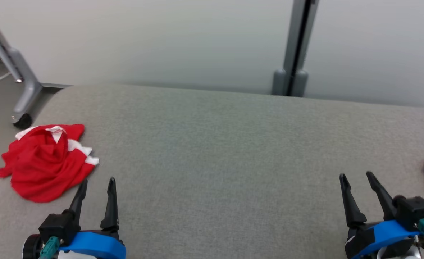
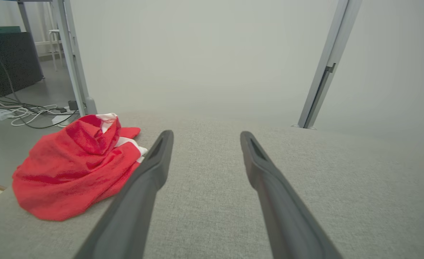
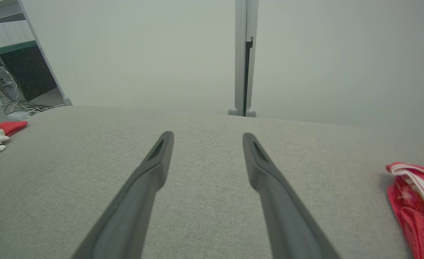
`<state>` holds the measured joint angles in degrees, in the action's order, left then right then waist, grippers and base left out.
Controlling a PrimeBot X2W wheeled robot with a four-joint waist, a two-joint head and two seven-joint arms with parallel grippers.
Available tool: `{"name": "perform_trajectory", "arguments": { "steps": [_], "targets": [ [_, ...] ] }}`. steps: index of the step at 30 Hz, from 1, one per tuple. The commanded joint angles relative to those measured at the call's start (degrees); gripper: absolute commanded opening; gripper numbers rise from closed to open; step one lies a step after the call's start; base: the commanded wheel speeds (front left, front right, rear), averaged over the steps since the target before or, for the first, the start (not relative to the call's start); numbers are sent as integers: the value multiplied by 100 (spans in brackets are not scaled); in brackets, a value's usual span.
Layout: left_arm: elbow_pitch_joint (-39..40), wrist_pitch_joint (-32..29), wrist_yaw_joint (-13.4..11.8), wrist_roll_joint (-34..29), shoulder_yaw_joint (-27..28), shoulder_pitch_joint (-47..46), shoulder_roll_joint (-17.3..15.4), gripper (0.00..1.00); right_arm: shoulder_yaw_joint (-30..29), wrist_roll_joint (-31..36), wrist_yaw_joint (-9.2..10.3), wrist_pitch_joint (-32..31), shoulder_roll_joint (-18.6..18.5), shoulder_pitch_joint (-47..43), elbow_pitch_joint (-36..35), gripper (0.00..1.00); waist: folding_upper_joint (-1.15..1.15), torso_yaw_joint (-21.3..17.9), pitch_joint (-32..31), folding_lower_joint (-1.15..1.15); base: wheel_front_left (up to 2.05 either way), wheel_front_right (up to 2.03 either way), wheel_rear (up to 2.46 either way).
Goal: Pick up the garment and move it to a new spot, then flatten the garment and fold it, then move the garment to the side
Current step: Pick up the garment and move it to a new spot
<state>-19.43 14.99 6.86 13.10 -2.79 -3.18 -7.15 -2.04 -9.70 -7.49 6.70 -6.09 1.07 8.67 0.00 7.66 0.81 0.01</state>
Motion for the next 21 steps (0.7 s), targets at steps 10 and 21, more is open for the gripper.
{"name": "perform_trajectory", "arguments": {
  "steps": [10, 21],
  "targets": [
    [47, 26, -18, -27, 121, 101, 77, 100, 246, -56, -1, -17, -89, 179, 89, 100, 0, 1345, 132, -1, 0, 0, 0],
    [108, 27, 19, -61, 181, 184, 113, 100, 316, -80, -1, -84, -103, 200, 45, 100, 0, 1937, 185, -1, 0, 0, 0]
  ]
}}
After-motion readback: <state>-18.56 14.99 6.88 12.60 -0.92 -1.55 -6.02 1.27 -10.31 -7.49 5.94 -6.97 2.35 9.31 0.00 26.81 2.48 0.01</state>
